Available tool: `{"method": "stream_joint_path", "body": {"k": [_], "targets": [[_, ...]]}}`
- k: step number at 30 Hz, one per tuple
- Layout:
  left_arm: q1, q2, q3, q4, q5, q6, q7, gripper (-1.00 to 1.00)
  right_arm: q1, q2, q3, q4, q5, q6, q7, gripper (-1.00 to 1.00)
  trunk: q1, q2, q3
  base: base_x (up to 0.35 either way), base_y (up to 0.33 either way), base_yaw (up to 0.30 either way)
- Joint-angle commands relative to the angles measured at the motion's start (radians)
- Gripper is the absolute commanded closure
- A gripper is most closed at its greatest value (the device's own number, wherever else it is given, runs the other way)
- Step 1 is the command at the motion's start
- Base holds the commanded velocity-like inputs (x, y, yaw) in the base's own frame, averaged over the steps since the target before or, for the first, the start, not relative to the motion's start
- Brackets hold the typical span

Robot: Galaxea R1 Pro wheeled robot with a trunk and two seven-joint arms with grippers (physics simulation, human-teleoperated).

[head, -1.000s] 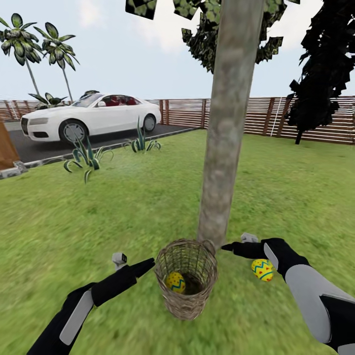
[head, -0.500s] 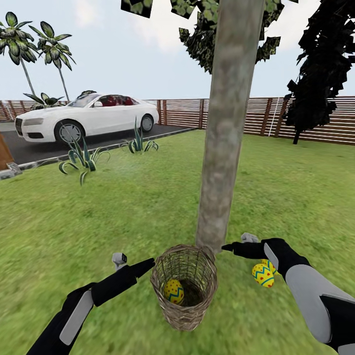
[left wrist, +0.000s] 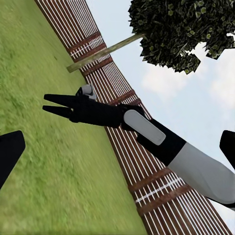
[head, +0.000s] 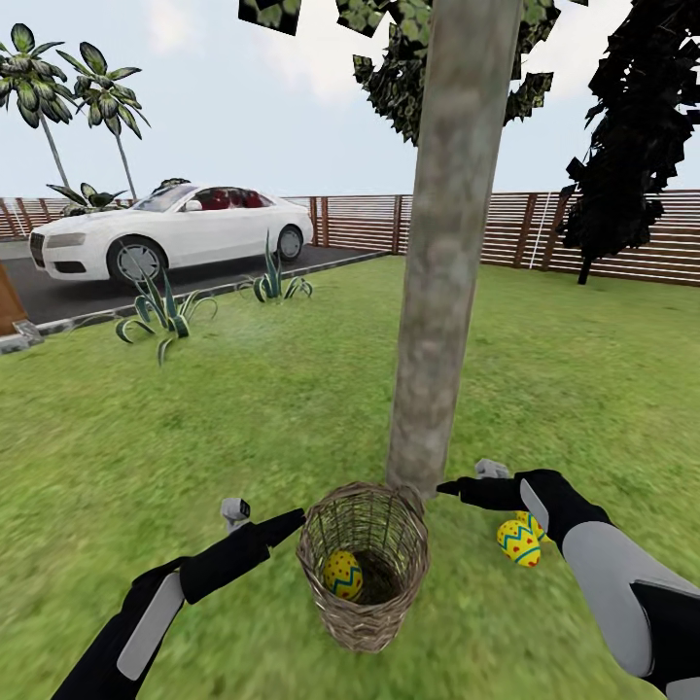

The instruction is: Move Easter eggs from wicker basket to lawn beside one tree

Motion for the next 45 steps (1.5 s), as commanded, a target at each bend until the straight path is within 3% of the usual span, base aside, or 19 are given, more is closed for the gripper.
{"method": "stream_joint_path", "body": {"k": [1, 8, 20, 27, 34, 35, 37, 38, 39, 41, 44, 45], "targets": [[-0.001, 0.001, -0.002, 0.000, 0.008, 0.008, 0.001, -1.00, -0.001, 0.001, -0.008, -0.002, 0.007, 0.006, 0.005, -1.00, 0.000, 0.000, -0.001, 0.046, 0.000, 0.000], [-0.001, 0.000, -0.002, 0.003, 0.008, 0.008, 0.001, -1.00, -0.001, 0.001, -0.008, -0.001, 0.007, 0.006, 0.004, -1.00, 0.000, 0.000, -0.001, 0.232, 0.000, 0.000], [-0.001, 0.000, -0.001, 0.006, 0.004, 0.008, 0.001, -1.00, 0.000, 0.005, -0.005, 0.002, 0.009, 0.006, 0.002, -1.00, 0.000, 0.000, -0.001, 0.019, 0.000, 0.000], [-0.001, 0.005, 0.000, -0.001, 0.008, 0.008, 0.001, -1.00, 0.003, 0.051, -0.003, 0.012, 0.018, -0.007, -0.007, -1.00, 0.000, 0.000, -0.001, 0.070, 0.042, 0.000], [-0.001, 0.008, 0.006, 0.007, 0.005, 0.008, 0.003, -1.00, 0.006, 0.076, -0.002, 0.018, 0.020, -0.051, -0.020, -1.00, 0.000, 0.000, -0.001, 0.188, 0.142, 0.000], [-0.001, 0.009, 0.022, 0.004, 0.006, 0.009, 0.003, -1.00, 0.007, 0.098, -0.002, 0.020, 0.021, -0.051, -0.049, -1.00, 0.000, 0.000, -0.001, 0.033, 0.025, 0.000], [-0.003, 0.008, 0.046, 0.002, 0.007, 0.009, 0.004, -1.00, 0.007, 0.118, -0.001, 0.023, 0.021, -0.050, -0.090, -1.00, 0.000, 0.000, -0.001, 0.022, 0.017, 0.000], [-0.010, 0.006, 0.120, -0.009, 0.010, 0.011, 0.004, -1.00, 0.007, 0.163, 0.000, 0.028, 0.021, -0.045, -0.203, -1.00, 0.000, 0.000, -0.001, 0.004, 0.003, 0.000], [-0.011, 0.006, 0.144, -0.014, 0.010, 0.011, 0.003, -1.00, 0.007, 0.175, 0.000, 0.029, 0.021, -0.042, -0.241, -1.00, 0.000, 0.000, -0.001, 0.003, 0.002, 0.000], [-0.013, 0.008, 0.199, -0.022, 0.011, 0.014, 0.004, -1.00, 0.007, 0.194, 0.001, 0.030, 0.021, -0.033, -0.313, -1.00, 0.000, 0.000, -0.001, 0.001, 0.001, 0.000], [-0.022, 0.007, 0.236, -0.043, 0.012, 0.014, 0.003, -1.00, 0.007, 0.199, 0.019, 0.031, 0.021, -0.028, -0.341, -1.00, 0.000, 0.000, -0.001, 0.000, 0.000, 0.000], [-0.027, 0.005, 0.261, -0.067, 0.015, 0.013, 0.003, -1.00, 0.007, 0.200, 0.045, 0.032, 0.019, -0.018, -0.356, -1.00, 0.000, 0.000, -0.001, 0.000, 0.000, 0.000]]}}
